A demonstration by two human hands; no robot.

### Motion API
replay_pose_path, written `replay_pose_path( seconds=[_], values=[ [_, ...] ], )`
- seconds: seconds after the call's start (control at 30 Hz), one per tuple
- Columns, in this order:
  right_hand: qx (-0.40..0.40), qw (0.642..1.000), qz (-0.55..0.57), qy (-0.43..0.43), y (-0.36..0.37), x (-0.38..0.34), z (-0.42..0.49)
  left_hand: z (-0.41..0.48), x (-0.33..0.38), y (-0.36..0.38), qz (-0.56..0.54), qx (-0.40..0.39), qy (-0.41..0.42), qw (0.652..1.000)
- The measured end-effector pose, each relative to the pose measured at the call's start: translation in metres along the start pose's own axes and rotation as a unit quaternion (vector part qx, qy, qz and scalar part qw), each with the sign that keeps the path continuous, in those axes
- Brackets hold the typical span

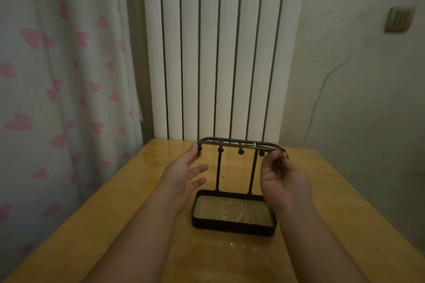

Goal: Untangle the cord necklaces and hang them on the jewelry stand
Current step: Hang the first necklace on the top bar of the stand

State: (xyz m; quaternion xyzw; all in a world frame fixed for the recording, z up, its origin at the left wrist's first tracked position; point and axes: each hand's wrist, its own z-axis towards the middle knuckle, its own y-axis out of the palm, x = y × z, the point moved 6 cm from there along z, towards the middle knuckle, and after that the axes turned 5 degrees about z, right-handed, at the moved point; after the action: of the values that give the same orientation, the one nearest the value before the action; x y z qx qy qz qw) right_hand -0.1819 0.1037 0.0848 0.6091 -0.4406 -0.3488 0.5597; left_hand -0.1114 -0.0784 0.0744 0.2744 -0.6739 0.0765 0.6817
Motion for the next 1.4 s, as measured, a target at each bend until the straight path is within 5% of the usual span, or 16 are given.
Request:
replay_pose_path(
  seconds=[0.2,0.43,0.67,0.8,0.87,0.97,1.03,1.13,1.4],
  values=[
    [0.046,0.995,0.063,-0.065,0.006,0.002,0.002,-0.001,-0.001,0.002,0.026,-0.005,0.005,1.000],
    [0.045,0.997,0.033,-0.060,0.004,0.001,0.002,-0.002,0.009,-0.016,0.059,0.161,0.062,0.983],
    [0.045,0.998,-0.021,-0.045,0.001,-0.002,0.005,0.011,0.002,-0.009,-0.033,0.098,-0.021,0.994],
    [0.032,0.998,-0.040,-0.037,-0.001,-0.003,0.008,0.004,0.000,-0.014,0.008,0.167,-0.034,0.985],
    [0.029,0.998,-0.053,-0.036,-0.002,-0.003,0.009,-0.005,0.013,-0.009,0.102,0.195,0.039,0.975],
    [0.026,0.996,-0.069,-0.040,-0.003,-0.004,0.011,-0.026,0.044,0.033,0.278,0.131,0.221,0.926],
    [0.027,0.996,-0.077,-0.042,-0.005,-0.005,0.014,-0.034,0.053,0.065,0.367,0.066,0.273,0.887],
    [0.026,0.995,-0.083,-0.039,-0.006,-0.005,0.016,-0.030,0.053,0.097,0.425,0.006,0.277,0.861],
    [0.030,0.994,-0.099,-0.017,-0.011,-0.005,0.028,-0.017,0.040,0.128,0.429,-0.003,0.226,0.875]
  ],
)
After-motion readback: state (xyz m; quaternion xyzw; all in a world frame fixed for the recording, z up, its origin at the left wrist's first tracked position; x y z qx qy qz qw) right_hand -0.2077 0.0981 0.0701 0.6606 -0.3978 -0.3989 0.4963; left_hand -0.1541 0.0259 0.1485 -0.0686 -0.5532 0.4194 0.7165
